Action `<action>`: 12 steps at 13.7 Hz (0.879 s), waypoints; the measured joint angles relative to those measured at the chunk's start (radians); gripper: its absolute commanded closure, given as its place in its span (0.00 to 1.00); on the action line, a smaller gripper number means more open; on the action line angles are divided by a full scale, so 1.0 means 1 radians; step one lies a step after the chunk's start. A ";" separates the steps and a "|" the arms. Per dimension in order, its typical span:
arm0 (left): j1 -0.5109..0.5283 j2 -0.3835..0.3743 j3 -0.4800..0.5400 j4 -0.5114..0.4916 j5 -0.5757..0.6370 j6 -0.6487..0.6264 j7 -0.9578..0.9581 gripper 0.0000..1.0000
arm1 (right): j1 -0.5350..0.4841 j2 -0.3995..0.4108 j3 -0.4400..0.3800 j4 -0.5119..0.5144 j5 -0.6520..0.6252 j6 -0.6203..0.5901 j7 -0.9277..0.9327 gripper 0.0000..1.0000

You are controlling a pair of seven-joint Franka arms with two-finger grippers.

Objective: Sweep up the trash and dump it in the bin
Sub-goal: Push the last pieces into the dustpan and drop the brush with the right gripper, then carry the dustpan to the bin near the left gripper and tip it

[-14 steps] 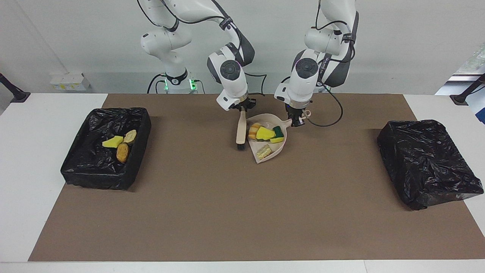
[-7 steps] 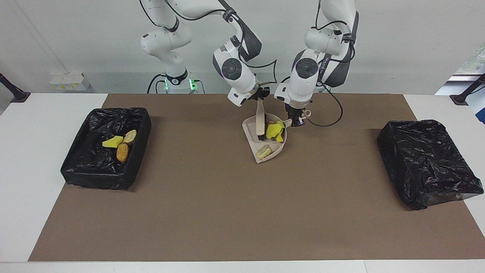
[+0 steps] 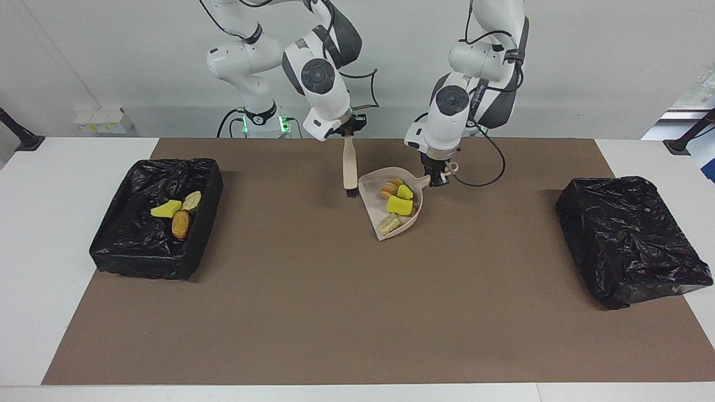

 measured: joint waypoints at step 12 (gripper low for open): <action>0.203 0.012 0.014 -0.009 -0.174 0.084 0.459 1.00 | 0.043 -0.018 0.014 -0.009 -0.057 0.050 0.165 1.00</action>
